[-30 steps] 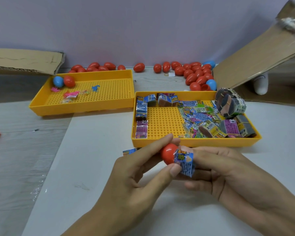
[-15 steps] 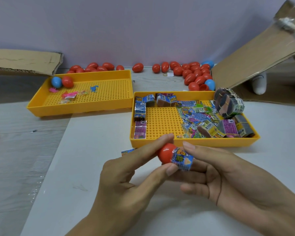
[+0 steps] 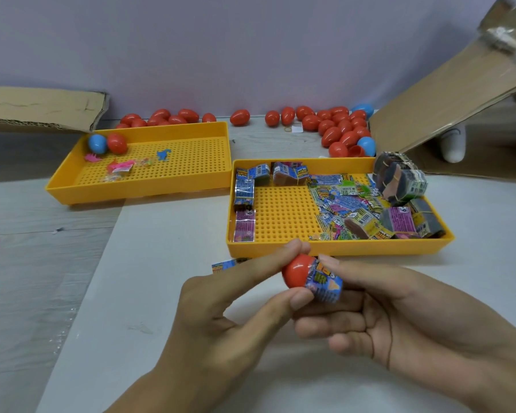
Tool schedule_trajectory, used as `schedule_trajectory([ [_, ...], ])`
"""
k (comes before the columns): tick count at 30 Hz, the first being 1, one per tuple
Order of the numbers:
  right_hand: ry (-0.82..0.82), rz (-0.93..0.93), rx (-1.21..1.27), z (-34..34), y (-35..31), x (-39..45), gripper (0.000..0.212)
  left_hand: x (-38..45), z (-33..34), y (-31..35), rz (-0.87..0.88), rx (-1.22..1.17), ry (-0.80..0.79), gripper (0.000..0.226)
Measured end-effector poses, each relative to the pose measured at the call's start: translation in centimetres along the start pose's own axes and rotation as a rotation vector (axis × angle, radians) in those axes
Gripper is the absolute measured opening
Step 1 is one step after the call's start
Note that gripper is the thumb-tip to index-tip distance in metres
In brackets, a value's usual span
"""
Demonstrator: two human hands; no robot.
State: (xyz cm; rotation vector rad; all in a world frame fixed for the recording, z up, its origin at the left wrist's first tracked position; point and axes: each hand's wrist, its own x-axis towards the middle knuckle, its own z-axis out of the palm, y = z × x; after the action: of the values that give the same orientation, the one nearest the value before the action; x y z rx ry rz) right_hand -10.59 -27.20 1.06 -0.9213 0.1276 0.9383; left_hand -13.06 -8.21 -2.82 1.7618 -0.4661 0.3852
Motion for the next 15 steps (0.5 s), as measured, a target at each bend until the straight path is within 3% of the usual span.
schedule_trajectory([
  [7,0.073,-0.053,-0.104,0.43,0.11,0.20,0.030,-0.22,0.12,-0.51,-0.003,-0.063,-0.028,0.046],
  [11,0.137,-0.076,-0.116,0.43,-0.09,0.25,0.044,-0.13,0.18,-0.77,0.028,0.012,-0.011,0.044],
  [15,0.071,-0.110,-0.146,0.42,0.10,0.14,0.042,0.08,0.03,-0.55,0.003,0.033,-0.057,0.045],
])
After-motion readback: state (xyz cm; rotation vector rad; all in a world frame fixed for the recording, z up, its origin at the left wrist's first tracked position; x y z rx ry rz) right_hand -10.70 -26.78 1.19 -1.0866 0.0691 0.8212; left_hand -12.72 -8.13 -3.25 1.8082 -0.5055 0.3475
